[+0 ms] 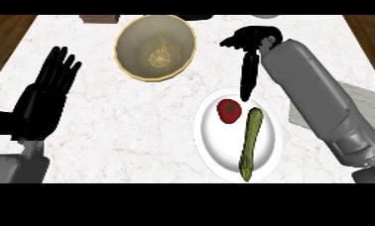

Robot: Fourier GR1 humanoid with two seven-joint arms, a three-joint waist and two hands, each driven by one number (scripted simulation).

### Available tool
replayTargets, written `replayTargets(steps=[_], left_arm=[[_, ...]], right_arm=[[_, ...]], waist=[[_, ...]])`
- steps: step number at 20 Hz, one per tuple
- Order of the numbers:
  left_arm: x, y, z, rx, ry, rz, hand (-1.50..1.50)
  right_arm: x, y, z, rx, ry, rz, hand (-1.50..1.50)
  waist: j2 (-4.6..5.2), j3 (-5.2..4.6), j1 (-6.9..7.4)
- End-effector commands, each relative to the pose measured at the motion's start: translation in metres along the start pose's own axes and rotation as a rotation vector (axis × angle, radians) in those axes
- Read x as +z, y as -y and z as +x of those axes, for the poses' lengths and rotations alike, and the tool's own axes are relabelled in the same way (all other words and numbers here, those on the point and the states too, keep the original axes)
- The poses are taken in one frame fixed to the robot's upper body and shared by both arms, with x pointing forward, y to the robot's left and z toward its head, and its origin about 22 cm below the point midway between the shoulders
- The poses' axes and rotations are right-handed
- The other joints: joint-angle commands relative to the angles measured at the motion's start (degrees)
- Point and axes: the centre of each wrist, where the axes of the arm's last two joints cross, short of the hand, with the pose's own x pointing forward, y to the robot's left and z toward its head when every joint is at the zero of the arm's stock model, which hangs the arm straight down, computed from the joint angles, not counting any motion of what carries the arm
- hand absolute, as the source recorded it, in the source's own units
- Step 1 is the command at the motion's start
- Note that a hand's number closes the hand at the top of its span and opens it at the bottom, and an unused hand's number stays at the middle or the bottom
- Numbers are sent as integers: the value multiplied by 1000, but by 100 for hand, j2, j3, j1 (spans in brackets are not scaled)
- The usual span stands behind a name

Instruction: Pick the tomato from the plate and place it in the bowl

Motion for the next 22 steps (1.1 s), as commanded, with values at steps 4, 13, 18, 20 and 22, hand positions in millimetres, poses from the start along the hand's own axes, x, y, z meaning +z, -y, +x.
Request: replayTargets(steps=[4, 13, 18, 20, 22], left_arm=[[5, -8, 9, -9, 4, 1, 0], [6, 3, -25, -7, 4, 12, 0], [12, 0, -1, -4, -7, 10, 0], [13, -19, -4, -8, 5, 26, 0], [6, 1, 8, -12, -3, 14, 0]], right_arm=[[-11, -44, 5, -14, -6, 42, -150], [0, -60, -4, -20, -14, -83, -150], [0, -84, -33, 15, 3, -104, -150], [3, -88, -26, 22, 25, -118, -150], [-12, -90, -20, 14, 44, -132, -150]], waist=[[-22, 5, -103], [1, 4, -90], [-3, 6, -71], [-2, 5, -69], [4, 7, -45]])
